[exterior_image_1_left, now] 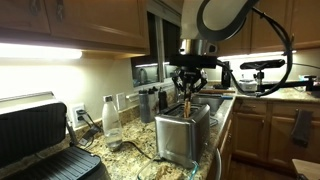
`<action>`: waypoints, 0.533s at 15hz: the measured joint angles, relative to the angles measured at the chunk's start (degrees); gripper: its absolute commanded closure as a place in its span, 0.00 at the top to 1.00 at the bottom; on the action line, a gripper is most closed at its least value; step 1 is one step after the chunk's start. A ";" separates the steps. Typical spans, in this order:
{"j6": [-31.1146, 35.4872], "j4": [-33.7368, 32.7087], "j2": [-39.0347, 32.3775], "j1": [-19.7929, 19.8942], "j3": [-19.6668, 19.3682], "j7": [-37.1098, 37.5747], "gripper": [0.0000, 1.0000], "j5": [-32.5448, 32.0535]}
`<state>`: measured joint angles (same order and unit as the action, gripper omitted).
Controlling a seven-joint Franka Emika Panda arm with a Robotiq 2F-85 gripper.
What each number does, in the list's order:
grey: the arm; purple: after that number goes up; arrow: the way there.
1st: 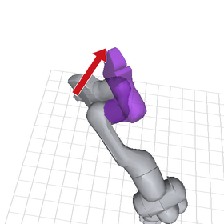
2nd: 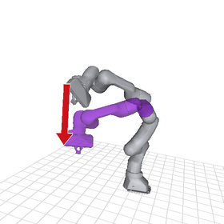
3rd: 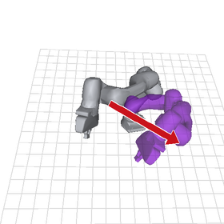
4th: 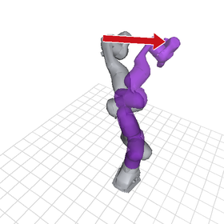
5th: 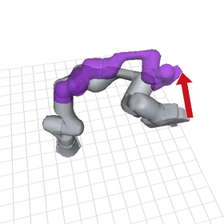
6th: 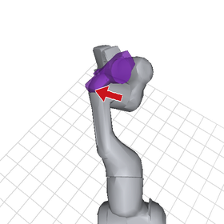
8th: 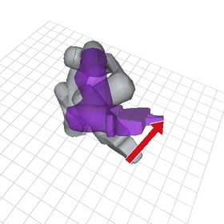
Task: Take a slice of bread and put it in the toaster
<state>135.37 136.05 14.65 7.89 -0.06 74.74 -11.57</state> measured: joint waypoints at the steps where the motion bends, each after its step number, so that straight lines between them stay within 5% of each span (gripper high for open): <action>1: 0.50 0.33 -0.02 0.19 -0.06 0.32 0.09 0.02; 8: 5.54 3.17 -0.25 1.00 -1.08 1.38 0.09 1.80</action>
<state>140.91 139.22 14.39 8.89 -1.14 76.12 -9.78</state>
